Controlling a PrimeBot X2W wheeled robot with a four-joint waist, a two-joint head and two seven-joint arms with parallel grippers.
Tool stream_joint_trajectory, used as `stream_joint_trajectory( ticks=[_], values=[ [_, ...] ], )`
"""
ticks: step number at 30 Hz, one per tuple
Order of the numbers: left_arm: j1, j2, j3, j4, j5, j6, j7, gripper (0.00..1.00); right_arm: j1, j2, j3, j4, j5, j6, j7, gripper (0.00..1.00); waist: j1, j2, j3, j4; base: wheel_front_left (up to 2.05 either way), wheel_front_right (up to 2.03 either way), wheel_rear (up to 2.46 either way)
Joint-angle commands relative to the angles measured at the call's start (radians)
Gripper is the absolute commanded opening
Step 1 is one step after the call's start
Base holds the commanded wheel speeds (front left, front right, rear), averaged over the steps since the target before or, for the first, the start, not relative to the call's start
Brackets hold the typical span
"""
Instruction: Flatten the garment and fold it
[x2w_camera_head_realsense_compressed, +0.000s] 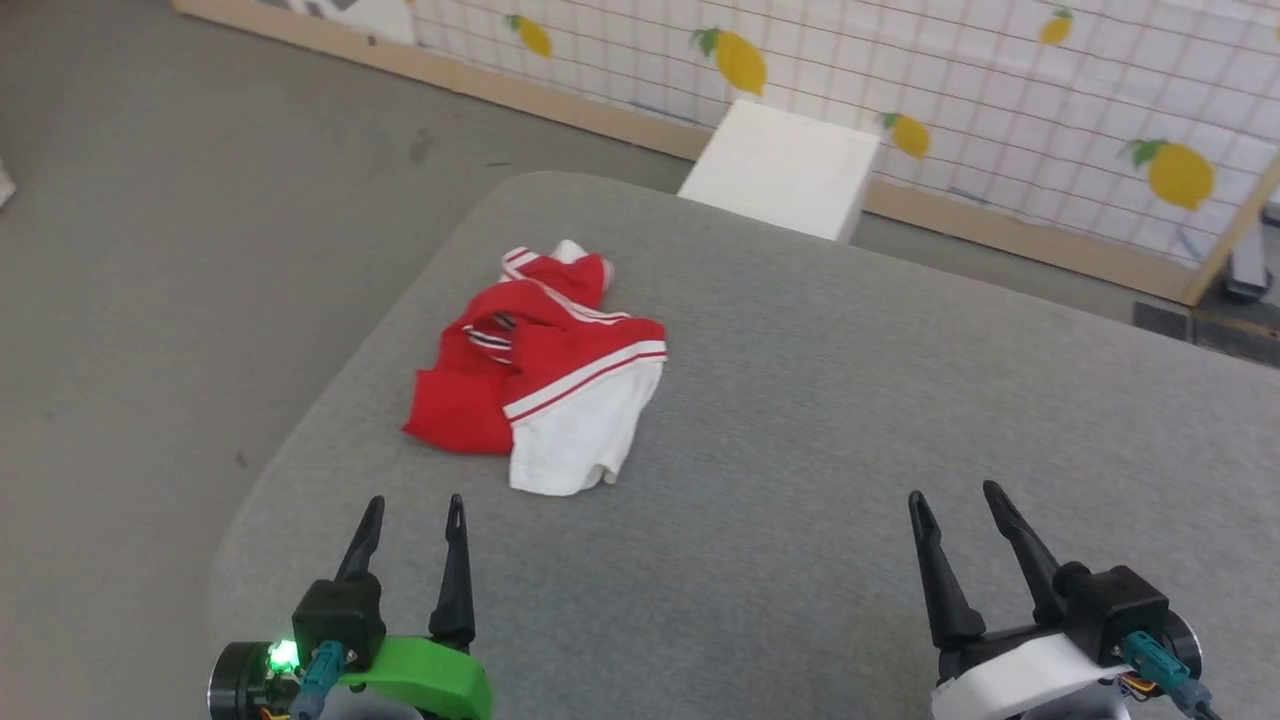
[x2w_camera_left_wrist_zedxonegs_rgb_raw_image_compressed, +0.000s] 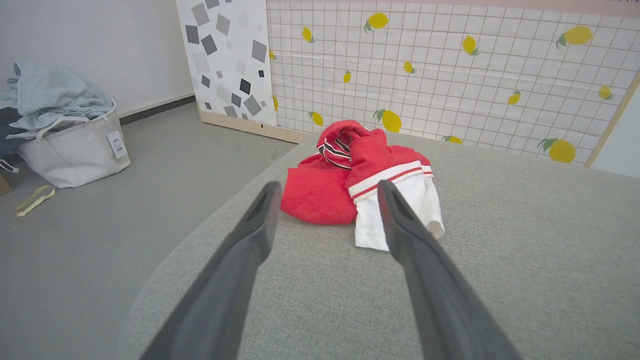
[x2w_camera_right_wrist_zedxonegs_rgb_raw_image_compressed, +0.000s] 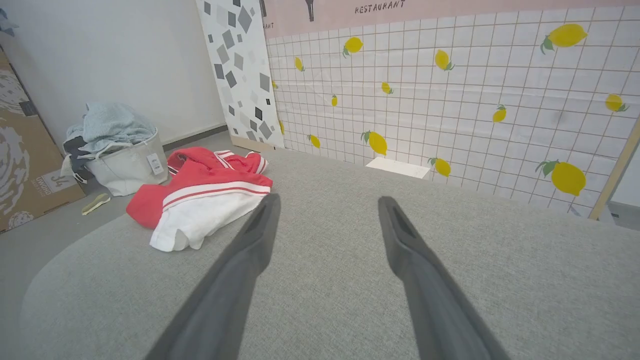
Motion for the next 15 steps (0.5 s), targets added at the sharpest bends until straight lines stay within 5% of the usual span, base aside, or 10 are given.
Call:
stream_joint_trajectory(
  ticks=[1,15],
  values=[
    [0.014,-0.004,-0.002,0.001,0.004,-0.002,-0.008,1.0,0.011,0.001,0.002,0.002,0.005,-0.002,-0.006,1.0,0.0,0.0,-0.002,0.034,0.0,0.0,0.0],
    [0.019,-0.004,-0.013,0.006,0.012,-0.002,-0.008,1.0,0.016,0.001,0.006,0.008,0.016,-0.002,-0.006,1.0,0.0,0.0,-0.012,0.079,0.0,0.0,0.0]
  ],
)
